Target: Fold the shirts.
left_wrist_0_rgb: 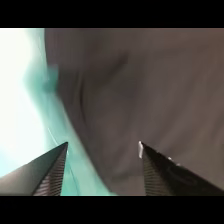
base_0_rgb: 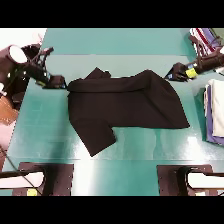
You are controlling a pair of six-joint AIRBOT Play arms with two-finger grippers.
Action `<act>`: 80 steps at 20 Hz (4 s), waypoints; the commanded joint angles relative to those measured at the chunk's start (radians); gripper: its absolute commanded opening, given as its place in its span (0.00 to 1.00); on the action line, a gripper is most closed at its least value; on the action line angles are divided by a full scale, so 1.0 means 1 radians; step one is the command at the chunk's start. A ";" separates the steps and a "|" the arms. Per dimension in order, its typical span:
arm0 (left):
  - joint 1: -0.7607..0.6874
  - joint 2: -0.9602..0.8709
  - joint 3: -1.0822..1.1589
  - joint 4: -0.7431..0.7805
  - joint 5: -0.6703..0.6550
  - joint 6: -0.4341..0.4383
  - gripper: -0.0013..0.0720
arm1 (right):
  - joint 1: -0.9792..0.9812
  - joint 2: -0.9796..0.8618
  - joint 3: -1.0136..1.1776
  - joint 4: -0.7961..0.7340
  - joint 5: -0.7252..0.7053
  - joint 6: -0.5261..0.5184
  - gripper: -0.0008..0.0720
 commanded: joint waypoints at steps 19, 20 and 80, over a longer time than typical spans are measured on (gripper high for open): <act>0.004 0.274 -0.727 -0.333 0.372 -0.026 0.05 | -0.130 0.365 -0.410 0.227 -0.031 -0.093 0.50; 0.004 0.275 -0.703 -0.316 0.341 -0.024 0.05 | -0.151 0.366 -0.422 0.228 -0.013 -0.094 0.50; 0.004 0.270 0.308 -0.042 0.030 -0.080 0.05 | -0.301 0.266 0.285 -0.217 0.204 0.092 0.03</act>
